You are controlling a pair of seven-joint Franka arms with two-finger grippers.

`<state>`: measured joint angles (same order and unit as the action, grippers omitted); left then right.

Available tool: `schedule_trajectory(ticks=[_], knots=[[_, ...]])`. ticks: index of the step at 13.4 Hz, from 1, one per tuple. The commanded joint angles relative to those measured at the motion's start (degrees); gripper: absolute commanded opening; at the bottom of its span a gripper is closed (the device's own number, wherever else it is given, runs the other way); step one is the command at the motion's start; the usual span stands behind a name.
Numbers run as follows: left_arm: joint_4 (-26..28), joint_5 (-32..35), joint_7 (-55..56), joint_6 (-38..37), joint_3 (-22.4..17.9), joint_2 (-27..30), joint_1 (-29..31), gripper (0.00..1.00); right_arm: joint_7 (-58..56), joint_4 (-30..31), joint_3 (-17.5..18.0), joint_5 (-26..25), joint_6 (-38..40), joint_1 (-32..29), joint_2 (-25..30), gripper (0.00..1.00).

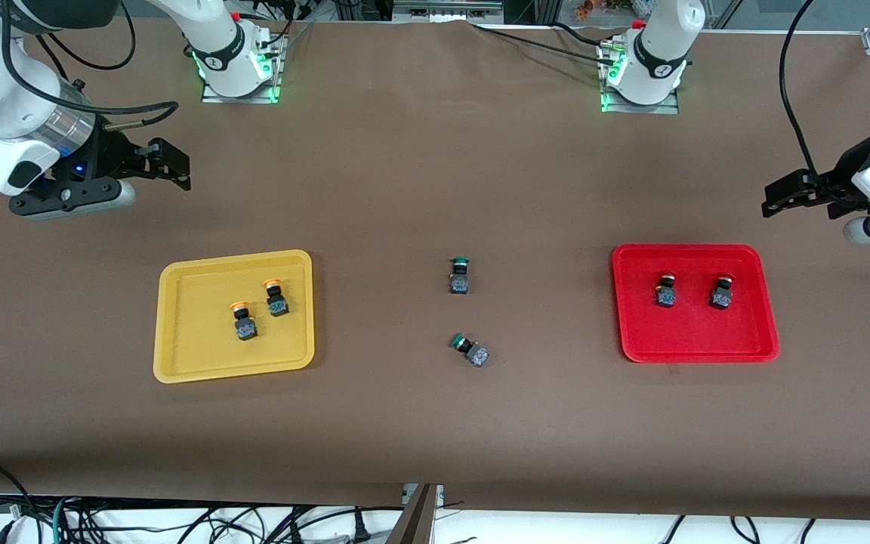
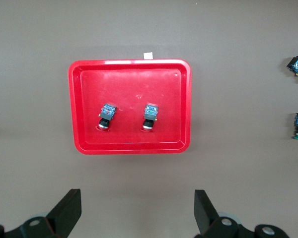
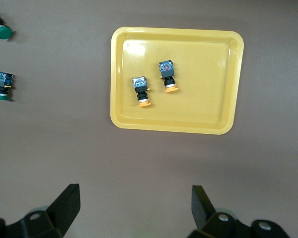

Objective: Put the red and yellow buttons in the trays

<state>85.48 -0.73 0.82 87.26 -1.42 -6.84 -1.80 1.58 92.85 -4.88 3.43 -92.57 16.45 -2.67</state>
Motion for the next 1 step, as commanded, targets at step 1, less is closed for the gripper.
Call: schedule_trajectory(ticks=[1], knots=[[-2.0, 0.3, 0.5, -1.4, 0.1, -0.8, -0.1, 1.00, -0.5, -1.4, 0.5, -0.6, 1.0, -0.4, -0.6, 0.99]])
